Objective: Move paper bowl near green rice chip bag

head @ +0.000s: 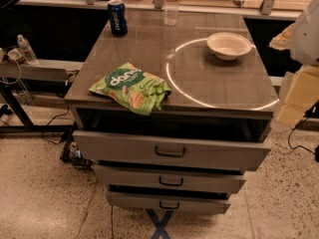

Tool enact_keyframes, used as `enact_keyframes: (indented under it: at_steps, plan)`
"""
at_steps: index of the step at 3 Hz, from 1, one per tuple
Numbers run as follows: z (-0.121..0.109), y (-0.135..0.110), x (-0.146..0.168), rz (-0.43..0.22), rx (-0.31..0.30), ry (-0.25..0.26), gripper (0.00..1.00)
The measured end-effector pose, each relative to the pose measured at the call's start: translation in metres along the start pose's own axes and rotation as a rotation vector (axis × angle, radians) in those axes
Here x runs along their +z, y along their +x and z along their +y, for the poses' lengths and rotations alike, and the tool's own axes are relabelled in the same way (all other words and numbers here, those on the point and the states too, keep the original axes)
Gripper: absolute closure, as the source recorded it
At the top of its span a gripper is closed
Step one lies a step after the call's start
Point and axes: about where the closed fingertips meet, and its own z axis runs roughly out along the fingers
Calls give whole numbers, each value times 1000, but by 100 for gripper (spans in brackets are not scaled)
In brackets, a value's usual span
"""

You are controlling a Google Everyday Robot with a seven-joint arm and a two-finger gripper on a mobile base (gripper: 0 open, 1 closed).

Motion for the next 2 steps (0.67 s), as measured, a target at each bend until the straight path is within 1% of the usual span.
enact_keyframes:
  at_steps: [1,2]
  plan:
    - [0,0,0,0,0,0,0]
    - [-29,-7,9,-35,-40,47,0]
